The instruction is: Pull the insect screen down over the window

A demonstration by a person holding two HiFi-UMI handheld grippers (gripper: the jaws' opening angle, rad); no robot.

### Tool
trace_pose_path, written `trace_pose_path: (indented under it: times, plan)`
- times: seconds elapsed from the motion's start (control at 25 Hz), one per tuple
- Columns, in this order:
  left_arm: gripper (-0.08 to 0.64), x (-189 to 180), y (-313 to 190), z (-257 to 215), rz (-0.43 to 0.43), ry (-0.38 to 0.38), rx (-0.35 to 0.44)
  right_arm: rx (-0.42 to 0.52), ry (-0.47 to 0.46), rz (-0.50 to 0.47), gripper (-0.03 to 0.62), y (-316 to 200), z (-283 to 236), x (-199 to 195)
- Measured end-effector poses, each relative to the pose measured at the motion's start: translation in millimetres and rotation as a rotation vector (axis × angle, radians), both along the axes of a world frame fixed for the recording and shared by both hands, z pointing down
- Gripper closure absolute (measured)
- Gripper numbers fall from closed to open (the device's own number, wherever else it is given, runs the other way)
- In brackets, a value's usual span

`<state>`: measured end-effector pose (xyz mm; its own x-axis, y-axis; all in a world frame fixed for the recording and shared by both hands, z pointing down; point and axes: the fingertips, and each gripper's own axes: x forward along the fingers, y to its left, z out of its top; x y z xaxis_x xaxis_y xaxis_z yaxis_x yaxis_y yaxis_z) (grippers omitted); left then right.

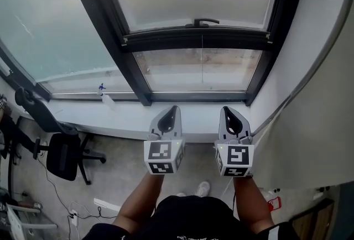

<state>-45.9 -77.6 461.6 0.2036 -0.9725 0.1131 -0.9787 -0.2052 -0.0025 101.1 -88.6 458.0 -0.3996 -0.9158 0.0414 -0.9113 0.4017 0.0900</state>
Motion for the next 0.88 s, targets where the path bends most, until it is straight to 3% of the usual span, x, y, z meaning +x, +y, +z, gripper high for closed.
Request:
trace_pose_path:
  times: [0.48,0.88]
  plan:
    - [0.557,-32,56,3,0.041,0.016,-0.01,-0.006,0.009,0.042,0.587,64,-3,-36]
    - [0.557,-43,87,8,0.044,0.018,-0.012,-0.008,0.027,0.103,0.586,88,2,-28]
